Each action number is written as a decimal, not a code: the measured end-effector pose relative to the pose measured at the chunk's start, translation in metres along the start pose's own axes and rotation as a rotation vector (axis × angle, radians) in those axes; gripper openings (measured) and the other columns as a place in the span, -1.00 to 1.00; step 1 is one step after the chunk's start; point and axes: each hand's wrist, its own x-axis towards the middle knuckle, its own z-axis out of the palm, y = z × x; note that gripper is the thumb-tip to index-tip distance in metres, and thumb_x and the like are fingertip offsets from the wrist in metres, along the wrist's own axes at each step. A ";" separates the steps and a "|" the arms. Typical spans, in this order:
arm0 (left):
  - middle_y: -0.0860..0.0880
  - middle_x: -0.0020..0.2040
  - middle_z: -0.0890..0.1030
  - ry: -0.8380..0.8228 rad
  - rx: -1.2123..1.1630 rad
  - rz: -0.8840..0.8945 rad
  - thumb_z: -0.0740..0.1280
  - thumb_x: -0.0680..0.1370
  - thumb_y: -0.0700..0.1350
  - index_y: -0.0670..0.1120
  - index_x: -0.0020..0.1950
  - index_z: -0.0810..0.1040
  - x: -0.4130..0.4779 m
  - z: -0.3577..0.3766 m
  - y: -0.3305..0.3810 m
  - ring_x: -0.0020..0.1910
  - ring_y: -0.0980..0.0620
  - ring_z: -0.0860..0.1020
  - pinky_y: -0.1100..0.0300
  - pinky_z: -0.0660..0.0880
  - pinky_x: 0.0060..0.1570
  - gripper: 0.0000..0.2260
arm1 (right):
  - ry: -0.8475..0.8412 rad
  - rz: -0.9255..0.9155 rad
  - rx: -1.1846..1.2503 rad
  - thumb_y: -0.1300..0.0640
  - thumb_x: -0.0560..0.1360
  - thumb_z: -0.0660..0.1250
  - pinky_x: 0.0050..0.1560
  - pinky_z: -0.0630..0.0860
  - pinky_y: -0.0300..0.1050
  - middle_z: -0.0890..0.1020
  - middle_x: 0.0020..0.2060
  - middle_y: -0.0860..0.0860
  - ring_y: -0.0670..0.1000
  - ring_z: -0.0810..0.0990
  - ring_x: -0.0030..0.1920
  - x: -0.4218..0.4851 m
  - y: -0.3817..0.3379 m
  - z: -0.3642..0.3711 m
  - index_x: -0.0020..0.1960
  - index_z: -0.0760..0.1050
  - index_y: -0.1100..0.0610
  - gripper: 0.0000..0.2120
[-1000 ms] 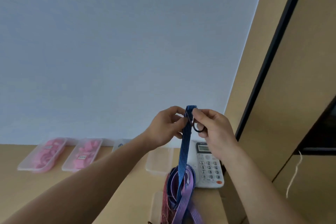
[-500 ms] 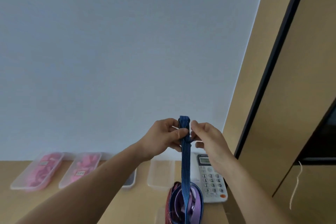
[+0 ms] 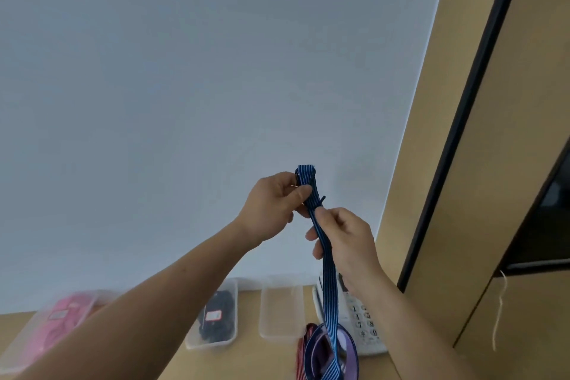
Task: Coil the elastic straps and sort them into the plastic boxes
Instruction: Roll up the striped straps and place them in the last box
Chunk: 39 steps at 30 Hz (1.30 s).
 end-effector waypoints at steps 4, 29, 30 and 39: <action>0.03 -0.23 0.70 0.036 0.165 0.113 0.30 0.63 -0.11 -0.11 0.00 0.60 -0.005 0.004 -0.009 -0.27 0.13 0.64 0.29 0.51 -0.26 -0.89 | 0.020 0.036 -0.008 0.00 0.62 0.26 -0.49 0.43 -0.26 0.68 -0.34 0.08 -0.01 0.52 -0.51 -0.001 0.003 0.000 -0.11 0.55 0.25 -0.68; -0.18 -0.15 0.58 -0.297 -0.330 -0.255 0.30 0.61 -0.03 -0.27 0.07 0.60 -0.010 0.020 -0.019 -0.15 -0.13 0.49 -0.07 0.49 0.12 -0.70 | 0.048 -0.018 0.112 0.12 0.50 0.43 -0.44 0.51 -0.20 0.63 -0.47 0.10 0.01 0.58 -0.50 0.002 0.026 -0.004 -0.04 0.59 0.12 -0.91; -0.15 -0.14 0.60 -0.266 -0.350 -0.259 0.30 0.62 -0.07 -0.28 0.11 0.58 -0.009 0.020 -0.021 -0.16 -0.12 0.49 -0.03 0.49 0.10 -0.73 | 0.051 -0.016 0.107 0.11 0.50 0.44 -0.45 0.51 -0.20 0.63 -0.47 0.10 0.01 0.57 -0.51 0.001 0.026 -0.004 -0.06 0.59 0.12 -0.91; -0.03 -0.05 0.74 -0.078 -0.200 -0.155 0.34 0.62 -0.13 -0.03 0.08 0.66 0.000 0.010 -0.028 -0.07 -0.03 0.71 0.17 0.57 -0.16 -0.88 | -0.007 0.096 0.046 -0.01 0.59 0.31 -0.48 0.44 -0.17 0.63 -0.45 0.08 0.00 0.49 -0.52 -0.003 0.035 -0.005 -0.12 0.58 0.25 -0.68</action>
